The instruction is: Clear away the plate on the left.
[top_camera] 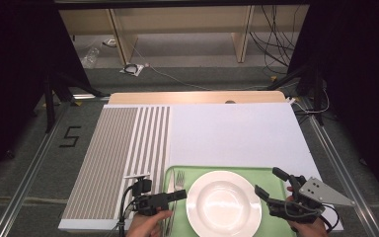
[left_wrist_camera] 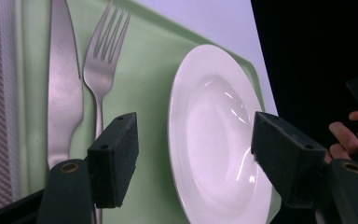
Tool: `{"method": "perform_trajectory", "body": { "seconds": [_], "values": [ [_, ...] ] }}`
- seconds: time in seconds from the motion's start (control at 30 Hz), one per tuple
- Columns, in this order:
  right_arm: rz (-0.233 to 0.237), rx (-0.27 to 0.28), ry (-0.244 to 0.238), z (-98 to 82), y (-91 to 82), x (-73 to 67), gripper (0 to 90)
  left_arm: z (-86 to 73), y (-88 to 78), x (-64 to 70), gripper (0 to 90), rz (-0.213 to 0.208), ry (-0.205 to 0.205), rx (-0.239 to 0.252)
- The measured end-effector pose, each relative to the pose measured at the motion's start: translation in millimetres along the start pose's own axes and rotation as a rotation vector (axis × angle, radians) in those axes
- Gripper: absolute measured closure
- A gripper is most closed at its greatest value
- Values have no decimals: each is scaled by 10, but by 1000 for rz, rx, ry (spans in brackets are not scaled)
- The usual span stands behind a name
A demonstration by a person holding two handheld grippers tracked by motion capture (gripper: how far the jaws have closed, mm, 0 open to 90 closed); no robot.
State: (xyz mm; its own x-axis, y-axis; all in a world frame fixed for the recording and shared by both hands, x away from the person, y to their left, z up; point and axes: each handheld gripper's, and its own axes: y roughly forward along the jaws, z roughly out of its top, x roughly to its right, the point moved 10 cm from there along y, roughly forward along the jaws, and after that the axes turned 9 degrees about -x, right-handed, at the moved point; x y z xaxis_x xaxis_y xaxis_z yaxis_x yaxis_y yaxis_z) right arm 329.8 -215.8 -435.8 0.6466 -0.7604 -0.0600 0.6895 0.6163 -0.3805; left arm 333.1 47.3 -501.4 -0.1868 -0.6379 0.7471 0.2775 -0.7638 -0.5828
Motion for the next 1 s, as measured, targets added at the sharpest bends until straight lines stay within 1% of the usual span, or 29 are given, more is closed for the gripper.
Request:
{"method": "perform_trajectory", "body": {
  "seconds": [0.17, 0.23, 0.3, 0.37, 0.43, 0.5, 0.6, 0.73, 0.83, 0.87, 0.9, 0.97, 1.0],
  "values": [
    [0, 0, -2, 0, -1, -1, 198, 72, -83, 37, 315, 33, 97, 30],
    [1, 0, 0, 1, 0, -2, 198, 95, -111, 66, 313, 58, 163, 42],
    [2, 2, 0, 2, 1, -3, 198, 114, -131, 92, 306, 70, 201, 56],
    [4, 3, -1, 3, 4, -6, 198, 137, -151, 119, 306, 65, 234, 72],
    [4, 2, -1, 3, 3, -10, 198, 158, -168, 125, 306, 77, 264, 91],
    [4, 1, -1, 2, 1, -10, 198, 178, -187, 132, 306, 80, 299, 102],
    [4, 2, 1, 2, 3, -6, 198, 211, -223, 152, 305, 92, 369, 126],
    [7, 2, 1, 2, 6, -11, 198, 246, -267, 178, 299, 91, 424, 158],
    [7, 2, 3, 1, 4, -11, 198, 259, -294, 197, 295, 100, 471, 179],
    [7, 1, 4, 0, 4, -11, 198, 264, -307, 207, 293, 104, 493, 187],
    [7, 1, 3, 0, 5, -12, 198, 265, -313, 218, 291, 102, 503, 193],
    [9, 2, 3, 0, 7, -14, 198, 273, -330, 236, 287, 106, 536, 207],
    [9, 1, 2, 0, 8, -15, 198, 274, -336, 241, 285, 105, 542, 212]
  ]
}}
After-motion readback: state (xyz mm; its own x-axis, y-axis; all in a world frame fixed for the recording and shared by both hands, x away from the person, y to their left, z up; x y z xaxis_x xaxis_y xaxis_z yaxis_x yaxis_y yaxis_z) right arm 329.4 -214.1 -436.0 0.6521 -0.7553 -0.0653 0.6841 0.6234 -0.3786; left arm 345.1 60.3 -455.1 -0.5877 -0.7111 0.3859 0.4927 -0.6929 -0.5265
